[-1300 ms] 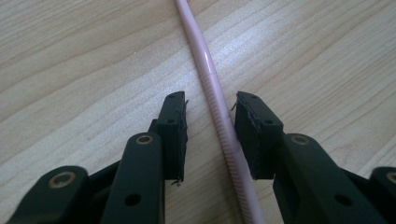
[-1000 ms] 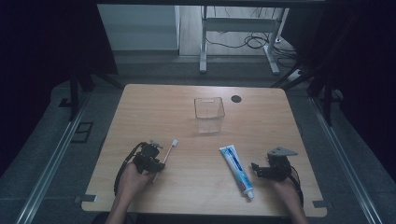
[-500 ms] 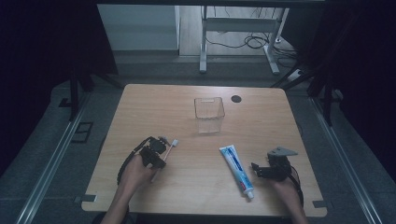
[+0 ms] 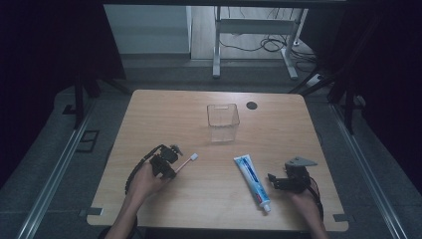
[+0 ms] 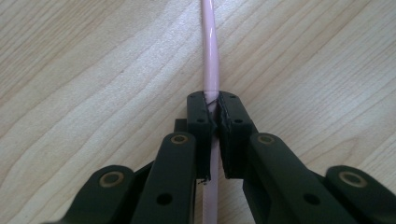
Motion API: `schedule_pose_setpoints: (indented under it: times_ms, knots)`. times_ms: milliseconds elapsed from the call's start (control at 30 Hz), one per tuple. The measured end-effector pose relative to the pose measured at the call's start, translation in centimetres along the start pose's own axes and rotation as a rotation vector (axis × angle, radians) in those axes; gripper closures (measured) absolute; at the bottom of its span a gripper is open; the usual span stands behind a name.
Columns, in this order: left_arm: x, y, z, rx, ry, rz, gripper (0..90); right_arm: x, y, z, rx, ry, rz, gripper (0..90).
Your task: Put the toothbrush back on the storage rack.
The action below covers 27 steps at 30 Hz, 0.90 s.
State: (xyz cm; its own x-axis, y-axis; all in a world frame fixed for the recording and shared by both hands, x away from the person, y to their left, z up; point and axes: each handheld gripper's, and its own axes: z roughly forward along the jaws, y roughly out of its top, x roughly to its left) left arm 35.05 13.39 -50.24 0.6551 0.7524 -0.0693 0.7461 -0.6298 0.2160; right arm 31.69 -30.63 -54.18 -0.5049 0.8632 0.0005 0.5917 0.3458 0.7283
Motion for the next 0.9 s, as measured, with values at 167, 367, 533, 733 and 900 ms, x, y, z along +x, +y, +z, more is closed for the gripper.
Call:
schedule_pose_setpoints:
  times_ms: [167,367,533,733,900]
  knots:
    - [0.2,-0.1,-0.5,-0.027,-0.007,-0.002,84.5,0.0,0.0,0.0,0.0,0.0,0.0,15.3]
    - [0.3,0.0,-1.5,-0.076,-0.02,0.009,84.5,0.0,0.0,0.0,0.0,0.0,0.0,15.3]
    - [0.3,0.2,-2.2,-0.12,-0.03,0.017,84.5,0.0,0.0,0.0,0.001,0.0,0.0,15.3]
    - [0.1,0.4,-3.0,-0.166,-0.027,0.024,84.5,0.0,0.0,0.0,0.002,0.0,0.001,15.3]
    - [0.0,0.6,-3.4,-0.196,-0.025,0.039,84.4,0.0,0.0,0.0,0.003,0.0,0.002,15.3]
